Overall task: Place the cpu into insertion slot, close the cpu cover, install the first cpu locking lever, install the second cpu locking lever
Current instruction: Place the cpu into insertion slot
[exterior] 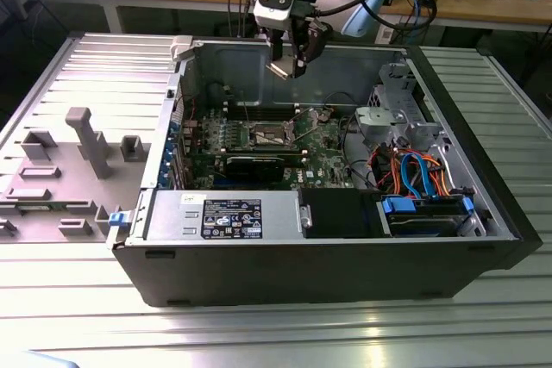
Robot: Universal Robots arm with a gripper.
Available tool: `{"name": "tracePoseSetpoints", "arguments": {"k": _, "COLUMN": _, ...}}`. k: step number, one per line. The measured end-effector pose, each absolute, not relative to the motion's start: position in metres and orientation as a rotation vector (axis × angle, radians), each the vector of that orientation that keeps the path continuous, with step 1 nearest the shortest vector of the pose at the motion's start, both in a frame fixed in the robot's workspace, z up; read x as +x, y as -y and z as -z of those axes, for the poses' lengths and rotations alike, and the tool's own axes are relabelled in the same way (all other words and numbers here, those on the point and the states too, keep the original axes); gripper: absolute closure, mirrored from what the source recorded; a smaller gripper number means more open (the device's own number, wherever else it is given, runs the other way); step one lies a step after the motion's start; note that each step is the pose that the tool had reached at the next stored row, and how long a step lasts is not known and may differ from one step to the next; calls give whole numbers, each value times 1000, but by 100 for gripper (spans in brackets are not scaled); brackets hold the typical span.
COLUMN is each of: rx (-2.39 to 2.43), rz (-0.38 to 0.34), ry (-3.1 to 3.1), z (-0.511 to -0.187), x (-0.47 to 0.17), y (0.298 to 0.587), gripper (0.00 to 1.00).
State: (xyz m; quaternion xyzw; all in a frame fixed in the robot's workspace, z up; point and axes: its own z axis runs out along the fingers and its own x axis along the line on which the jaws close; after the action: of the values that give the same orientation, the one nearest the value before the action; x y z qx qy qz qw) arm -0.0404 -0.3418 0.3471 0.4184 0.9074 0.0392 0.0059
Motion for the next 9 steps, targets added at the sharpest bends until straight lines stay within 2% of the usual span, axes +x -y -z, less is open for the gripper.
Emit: {"name": "tracePoseSetpoints", "arguments": {"k": 9, "rx": 1321, "rz": -123, "ry": -2834, "z": -346, "x": -41, "y": 342, "gripper": 45}}
